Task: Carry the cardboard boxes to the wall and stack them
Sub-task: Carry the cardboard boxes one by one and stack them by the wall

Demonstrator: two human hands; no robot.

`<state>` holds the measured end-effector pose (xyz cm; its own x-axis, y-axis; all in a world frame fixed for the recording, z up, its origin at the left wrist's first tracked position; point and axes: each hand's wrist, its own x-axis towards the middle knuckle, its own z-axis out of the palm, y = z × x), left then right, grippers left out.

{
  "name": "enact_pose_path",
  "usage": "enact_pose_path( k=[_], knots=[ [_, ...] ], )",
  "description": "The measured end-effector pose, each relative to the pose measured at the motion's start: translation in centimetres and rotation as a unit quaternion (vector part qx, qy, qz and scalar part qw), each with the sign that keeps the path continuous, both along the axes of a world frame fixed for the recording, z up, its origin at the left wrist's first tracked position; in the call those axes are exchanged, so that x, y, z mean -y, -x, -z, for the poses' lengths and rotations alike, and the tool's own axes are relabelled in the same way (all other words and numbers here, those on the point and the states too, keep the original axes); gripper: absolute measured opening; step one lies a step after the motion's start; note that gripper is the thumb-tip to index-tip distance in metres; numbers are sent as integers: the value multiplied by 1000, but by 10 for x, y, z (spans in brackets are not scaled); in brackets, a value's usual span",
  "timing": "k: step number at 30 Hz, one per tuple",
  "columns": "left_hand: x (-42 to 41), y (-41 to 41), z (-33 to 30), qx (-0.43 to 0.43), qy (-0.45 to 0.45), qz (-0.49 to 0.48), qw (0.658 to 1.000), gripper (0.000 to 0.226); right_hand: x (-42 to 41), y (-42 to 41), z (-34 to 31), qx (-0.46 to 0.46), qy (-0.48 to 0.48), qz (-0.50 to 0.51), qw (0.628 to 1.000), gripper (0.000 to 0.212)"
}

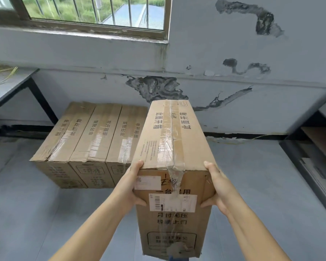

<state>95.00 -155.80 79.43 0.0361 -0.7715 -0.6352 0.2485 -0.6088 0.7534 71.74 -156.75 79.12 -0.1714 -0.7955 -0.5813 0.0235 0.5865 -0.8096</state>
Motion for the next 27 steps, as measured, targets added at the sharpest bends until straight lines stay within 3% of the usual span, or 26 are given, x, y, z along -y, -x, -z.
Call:
enact_pose_path(
  k=[4, 9, 14, 17, 22, 27],
  knots=[
    [82, 19, 25, 7, -11, -29, 999, 27, 94, 20, 23, 11, -14, -16, 1000, 29],
    [185, 38, 72, -15, -46, -71, 996, 21, 203, 36, 75, 18, -32, -41, 998, 62],
    [256, 43, 171, -11, -24, -80, 996, 28, 273, 36, 171, 18, -26, -43, 999, 71],
    [264, 42, 238, 17, -49, -96, 994, 34, 276, 28, 244, 21, -34, -39, 998, 49],
    [243, 37, 327, 43, -159, -71, 984, 42, 237, 10, 347, 4, -133, -53, 990, 56],
    [229, 26, 361, -48, -259, -134, 955, 23, 220, 0, 386, 11, -195, -39, 980, 56]
  ],
)
